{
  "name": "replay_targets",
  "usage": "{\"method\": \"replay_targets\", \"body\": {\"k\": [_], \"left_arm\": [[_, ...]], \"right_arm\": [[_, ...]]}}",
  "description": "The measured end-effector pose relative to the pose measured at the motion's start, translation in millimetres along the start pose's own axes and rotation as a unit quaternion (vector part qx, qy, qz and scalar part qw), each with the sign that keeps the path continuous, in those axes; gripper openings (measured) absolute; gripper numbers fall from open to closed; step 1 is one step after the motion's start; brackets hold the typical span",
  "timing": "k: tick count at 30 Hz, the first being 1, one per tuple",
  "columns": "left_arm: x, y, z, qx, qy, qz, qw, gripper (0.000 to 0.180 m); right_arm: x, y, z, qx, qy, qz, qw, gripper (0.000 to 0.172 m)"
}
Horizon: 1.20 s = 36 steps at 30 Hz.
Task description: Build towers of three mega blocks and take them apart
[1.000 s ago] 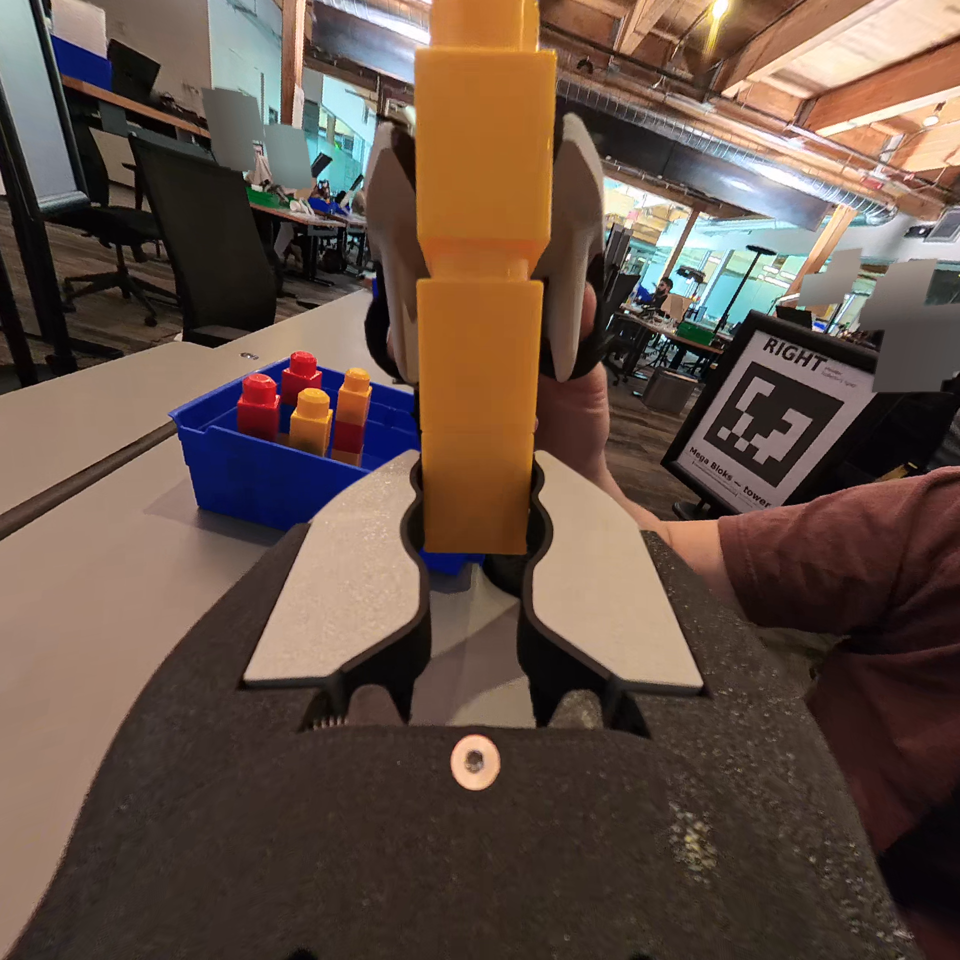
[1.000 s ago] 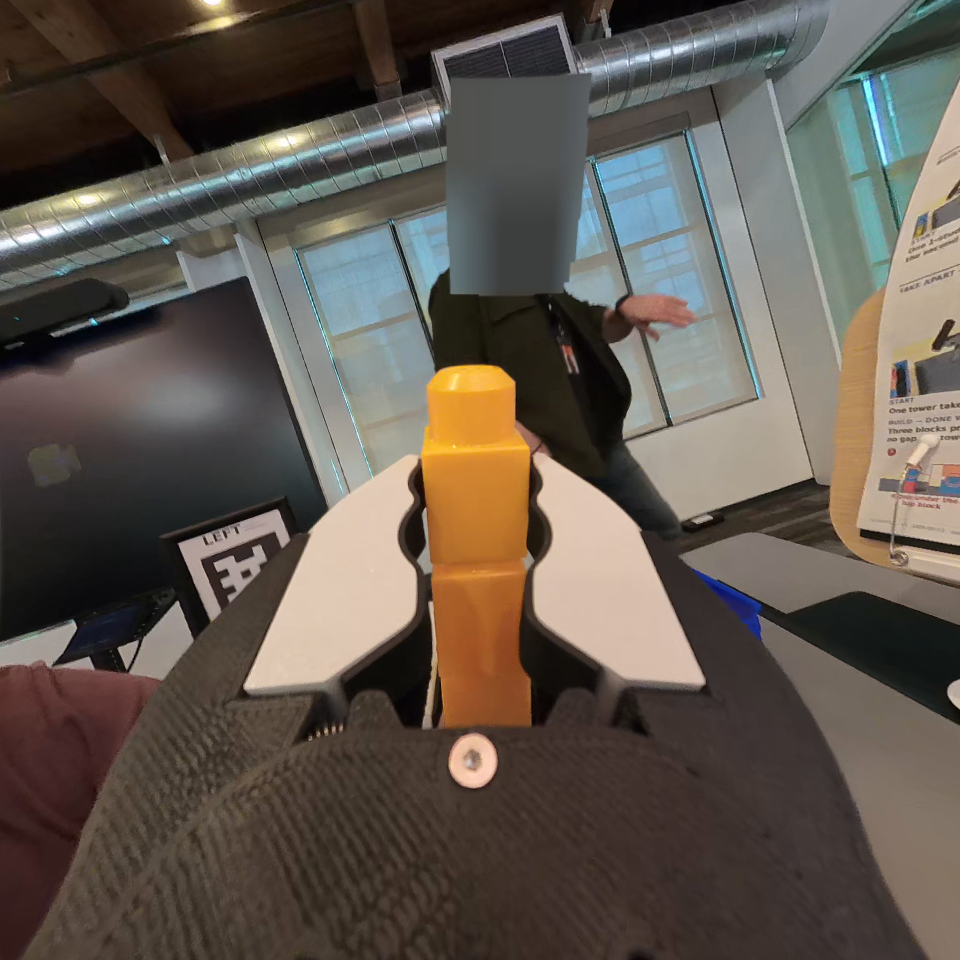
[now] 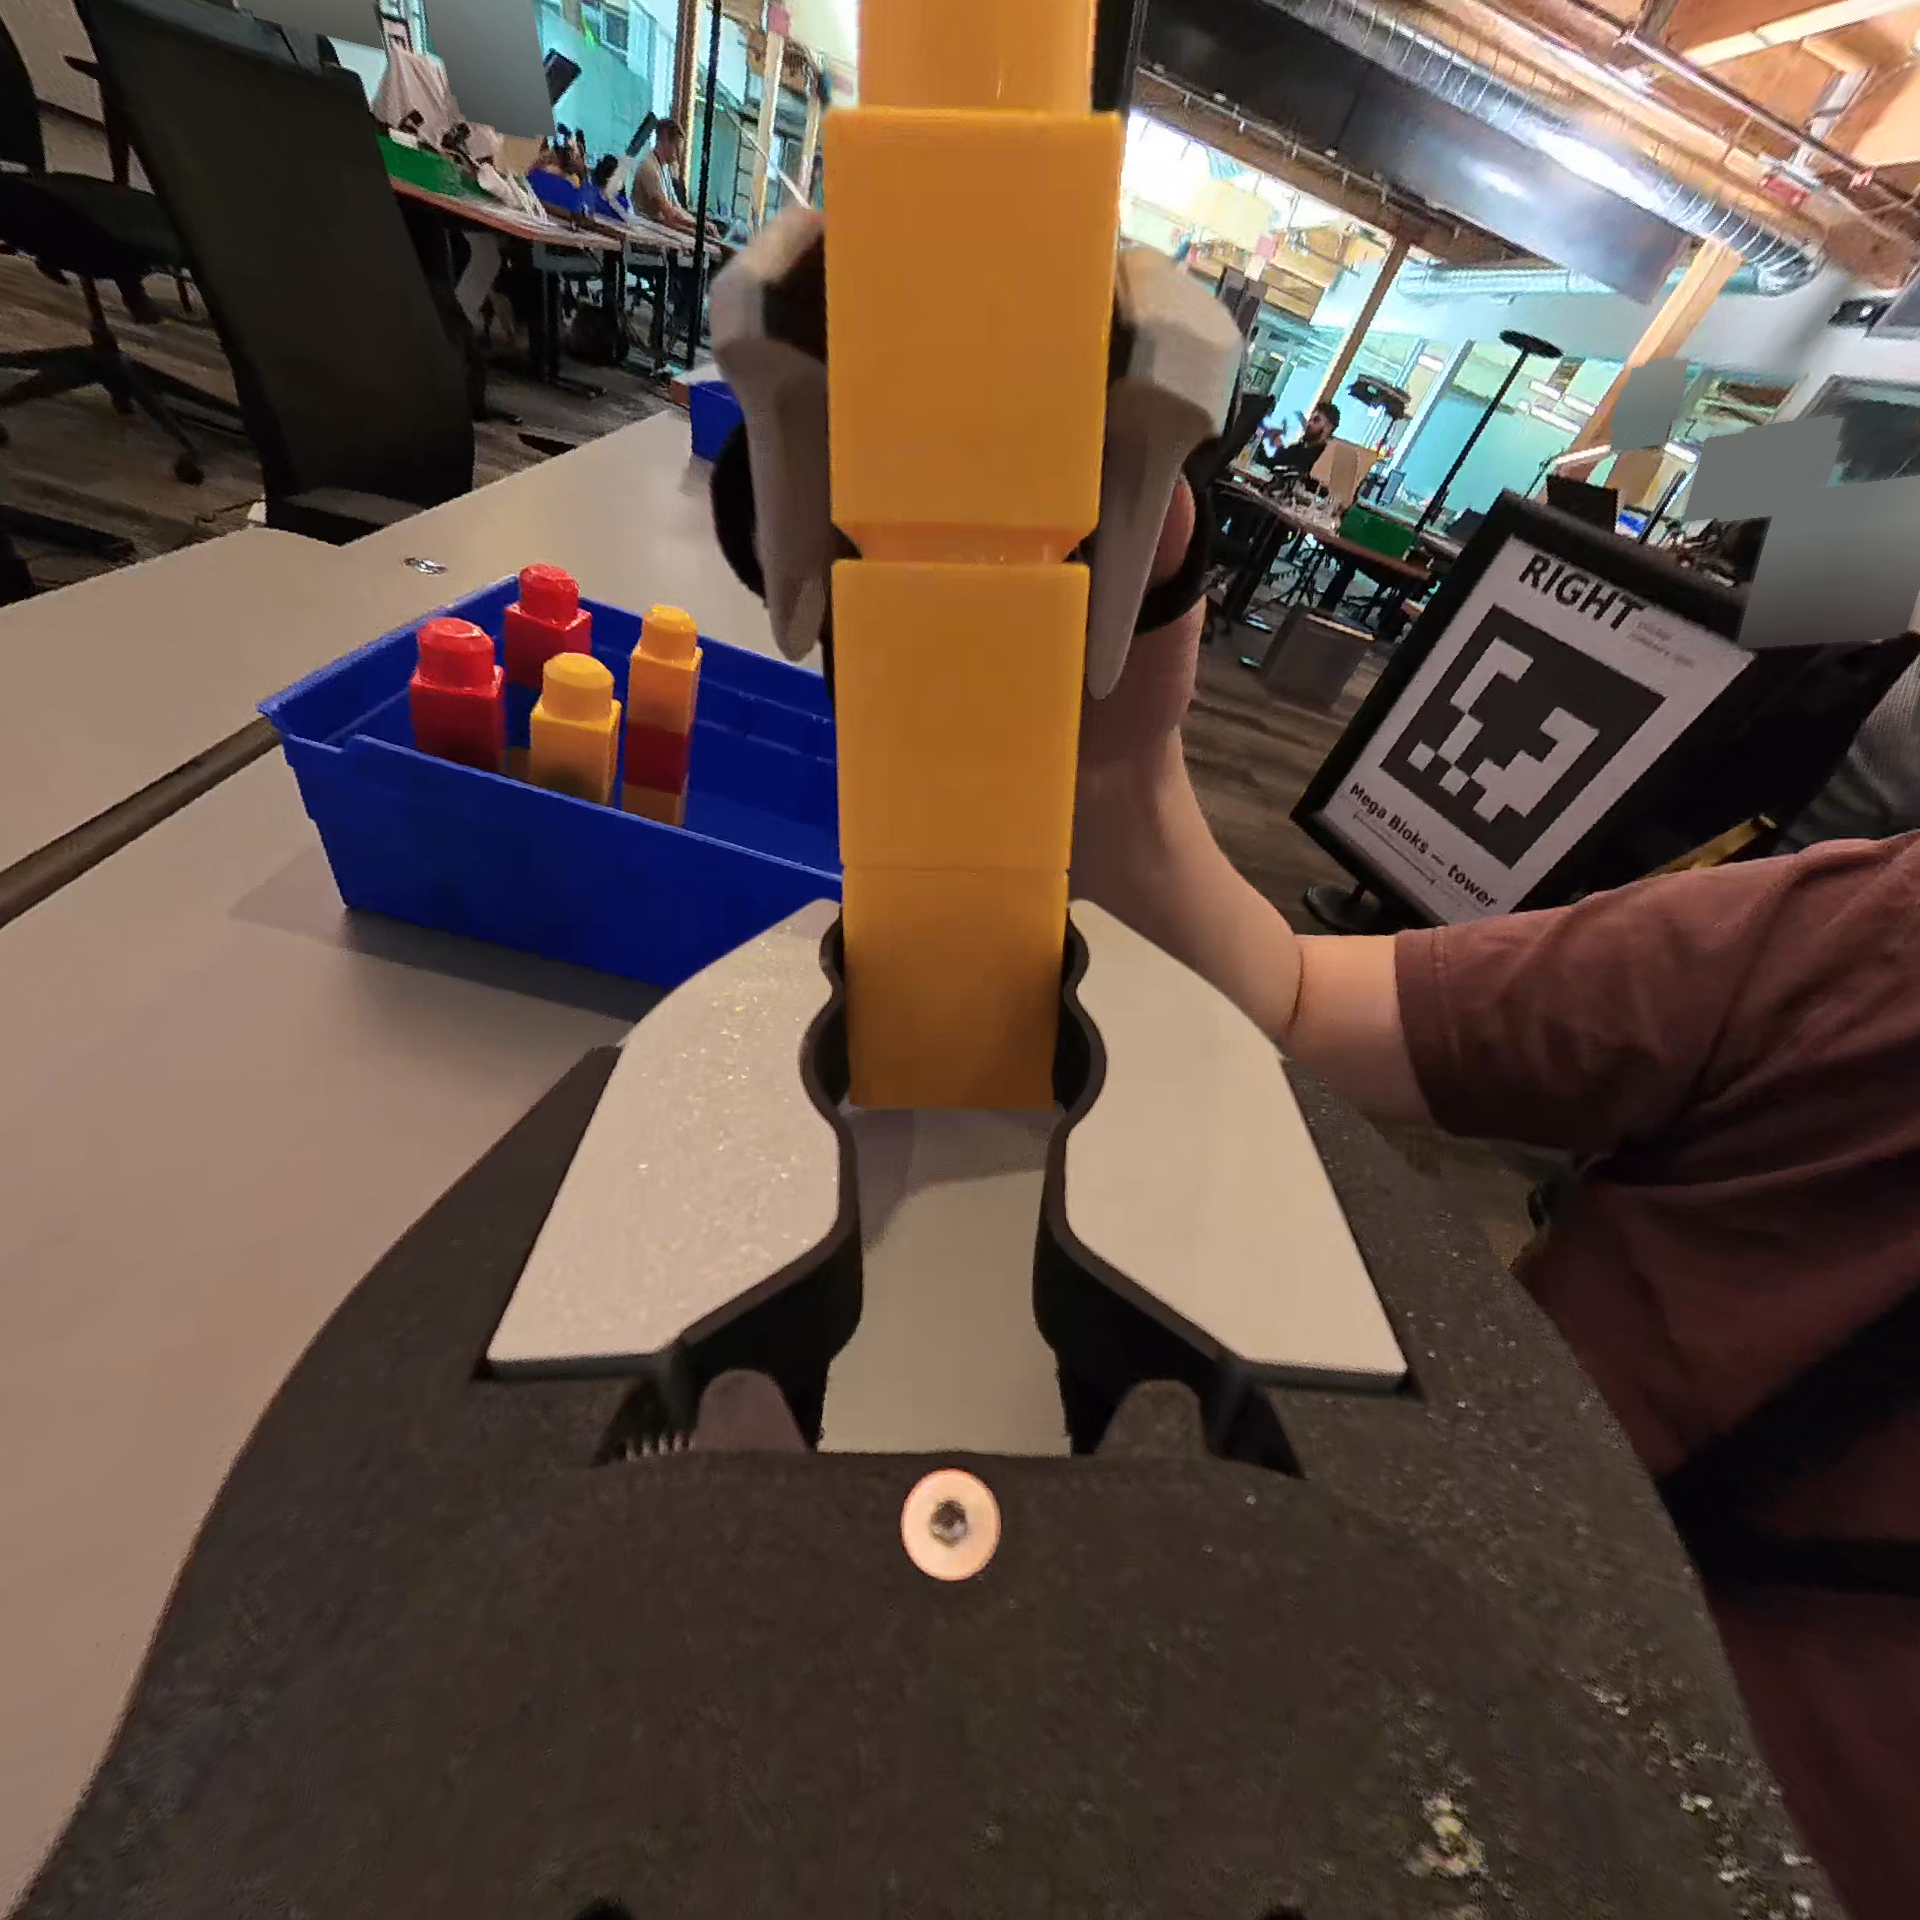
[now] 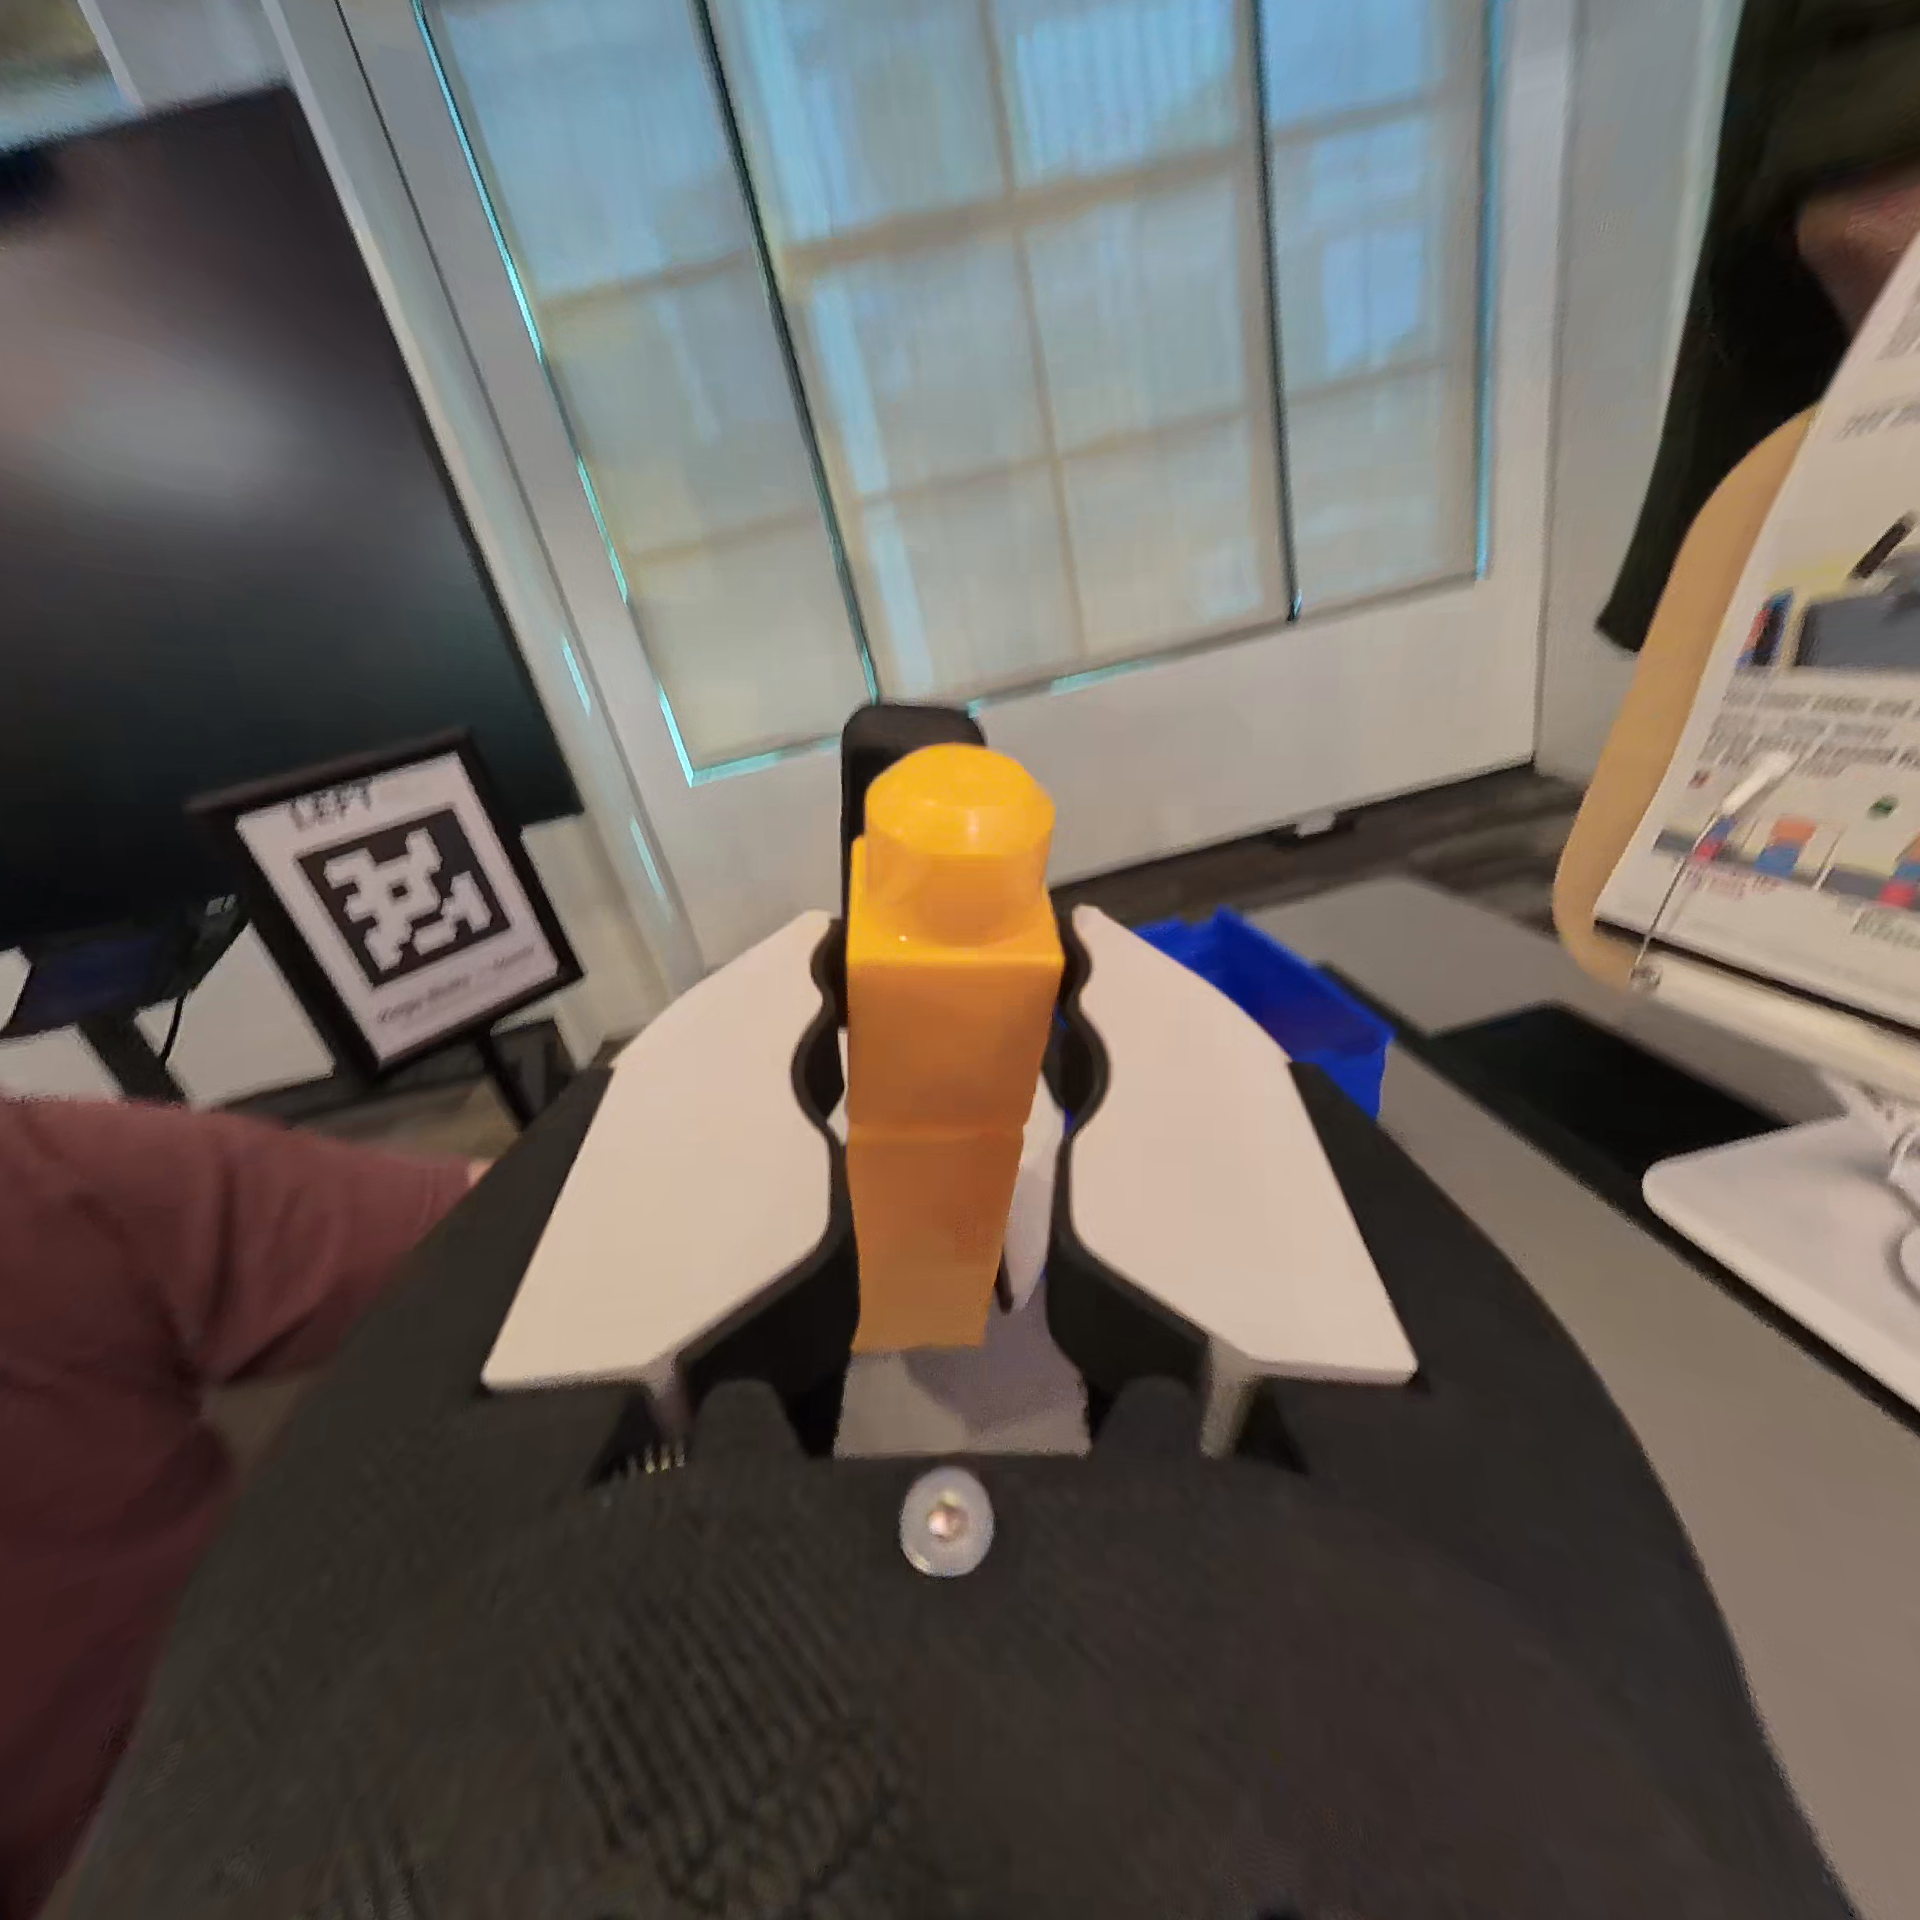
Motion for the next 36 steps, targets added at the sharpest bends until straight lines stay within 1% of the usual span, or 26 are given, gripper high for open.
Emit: {"method": "replay_targets", "body": {"k": [3, 5, 7, 11, 18, 22, 24, 27, 29, 32, 36], "left_arm": [[1.6, -2.2, 1.4, 0.007, -0.003, -0.007, 1.000, 0.036], [1.9, -1.9, 0.8, 0.008, -0.003, -0.007, 1.000, 0.036], [1.3, -1.3, 0.6, 0.010, -0.004, -0.002, 1.000, 0.036], [-0.4, -1.5, 1.4, 0.013, -0.004, 0.008, 1.000, 0.036], [-6.1, 4.6, 0.0, 0.036, 0.019, 0.043, 0.998, 0.036], [-6.8, 5.3, -1.3, 0.030, 0.022, 0.045, 0.998, 0.036], [-4.8, 4.6, -1.5, 0.037, 0.032, 0.040, 0.998, 0.036], [-3.2, 3.4, -2.8, 0.037, 0.029, 0.036, 0.998, 0.036], [-5.5, 2.2, -1.9, 0.036, 0.031, 0.046, 0.998, 0.036], [-4.5, 2.6, -7.3, 0.014, 0.030, 0.045, 0.998, 0.036], [-3.9, 0.8, -8.4, 0.012, 0.029, 0.048, 0.998, 0.035]], "right_arm": [[8.1, -1.1, -2.6, -0.003, 0.013, -0.076, 0.997, 0.043], [11.0, -3.2, -2.8, 0.001, 0.025, -0.097, 0.995, 0.043], [8.8, -1.8, -1.6, 0.007, 0.026, -0.084, 0.996, 0.037], [4.1, 1.6, -1.6, -0.001, 0.020, -0.061, 0.998, 0.038], [-1.7, 2.6, 4.5, -0.003, -0.012, -0.002, 1.000, 0.037], [-4.6, -1.4, 5.4, 0.000, -0.006, 0.037, 0.999, 0.037], [-4.1, -3.2, 6.5, 0.006, -0.001, 0.038, 0.999, 0.038], [-2.6, -1.1, 7.0, 0.008, 0.001, 0.020, 1.000, 0.038], [-4.9, 1.1, 7.1, 0.012, -0.002, 0.025, 1.000, 0.038], [-3.6, 1.1, 11.7, 0.037, -0.006, 0.016, 0.999, 0.038], [-3.6, 0.8, 12.4, 0.032, -0.006, 0.020, 0.999, 0.038]]}}
Point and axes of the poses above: each gripper's, where its closed fingertips meet, y out along the fingers, x out of its top, z = x × y across the jaws, the point moved 3 cm from there along -y, back along the fingers, and after that the axes turned 7 degrees about z, right-handed, at the moved point
